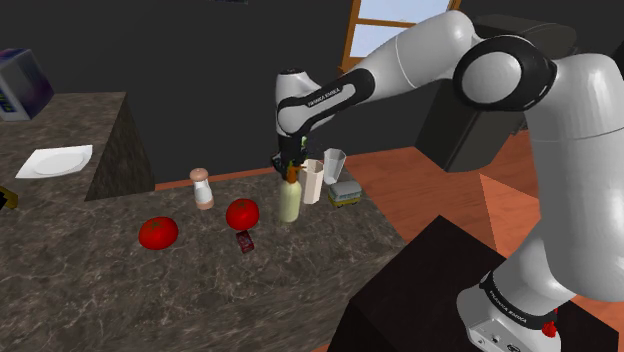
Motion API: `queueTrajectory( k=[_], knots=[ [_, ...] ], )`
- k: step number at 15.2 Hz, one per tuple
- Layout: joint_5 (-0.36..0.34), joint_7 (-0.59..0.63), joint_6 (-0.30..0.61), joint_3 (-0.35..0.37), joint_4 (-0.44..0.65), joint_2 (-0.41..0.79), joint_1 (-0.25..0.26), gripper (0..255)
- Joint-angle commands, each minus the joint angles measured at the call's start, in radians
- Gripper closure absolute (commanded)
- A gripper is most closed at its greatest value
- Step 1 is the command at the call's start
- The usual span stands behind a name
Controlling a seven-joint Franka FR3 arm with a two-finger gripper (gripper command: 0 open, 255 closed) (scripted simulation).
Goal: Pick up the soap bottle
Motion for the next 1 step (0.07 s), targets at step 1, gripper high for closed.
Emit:
queueTrajectory(
  k=[1],
  knots=[
    [0.001, -0.001, -0.004, 0.0, -0.002, -0.006, -0.001, 255]
  ],
)
